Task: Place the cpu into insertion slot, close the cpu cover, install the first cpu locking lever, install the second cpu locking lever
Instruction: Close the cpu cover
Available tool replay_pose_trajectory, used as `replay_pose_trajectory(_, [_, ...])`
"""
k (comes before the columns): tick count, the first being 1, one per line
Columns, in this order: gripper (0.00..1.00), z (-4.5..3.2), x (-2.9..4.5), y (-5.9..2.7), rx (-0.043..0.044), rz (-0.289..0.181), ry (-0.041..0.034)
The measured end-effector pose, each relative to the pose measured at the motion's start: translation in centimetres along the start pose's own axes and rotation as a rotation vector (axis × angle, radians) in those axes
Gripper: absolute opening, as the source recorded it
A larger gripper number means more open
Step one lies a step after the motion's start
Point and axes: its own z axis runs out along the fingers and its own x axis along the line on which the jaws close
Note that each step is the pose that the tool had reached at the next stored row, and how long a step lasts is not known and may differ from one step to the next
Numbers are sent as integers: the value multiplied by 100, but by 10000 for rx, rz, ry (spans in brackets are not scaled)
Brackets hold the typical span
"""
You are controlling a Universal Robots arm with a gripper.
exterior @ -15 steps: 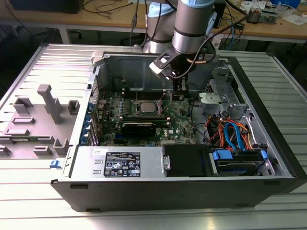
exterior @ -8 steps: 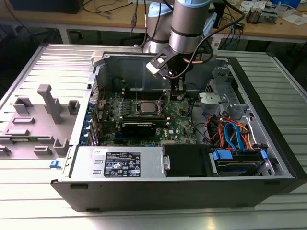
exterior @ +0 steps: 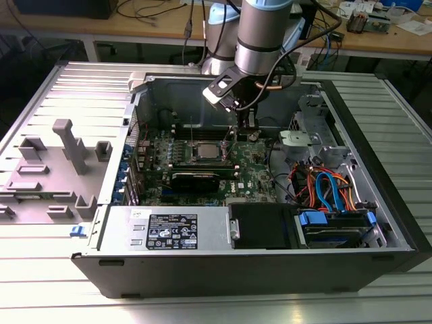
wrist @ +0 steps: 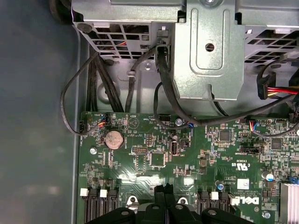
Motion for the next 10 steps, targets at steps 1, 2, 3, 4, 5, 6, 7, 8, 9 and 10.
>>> replay_pose_trajectory(1, [11,0,0,-2,0,1,0])
replay_pose_trajectory(2, [11,0,0,-2,0,1,0])
replay_pose_trajectory(3, [11,0,0,-3,0,1,0])
replay_pose_trajectory(4, [11,0,0,-4,0,1,0])
replay_pose_trajectory(5, [11,0,0,-6,-1,2,0])
replay_pose_trajectory(6, [11,0,0,-13,0,3,0])
replay_pose_trajectory(7, [11,0,1,-19,0,2,0])
replay_pose_trajectory(8, [11,0,1,-23,0,1,0])
replay_pose_trajectory(9, [11,0,1,-30,0,1,1])
replay_pose_trajectory(10, [11,0,1,-35,0,1,0])
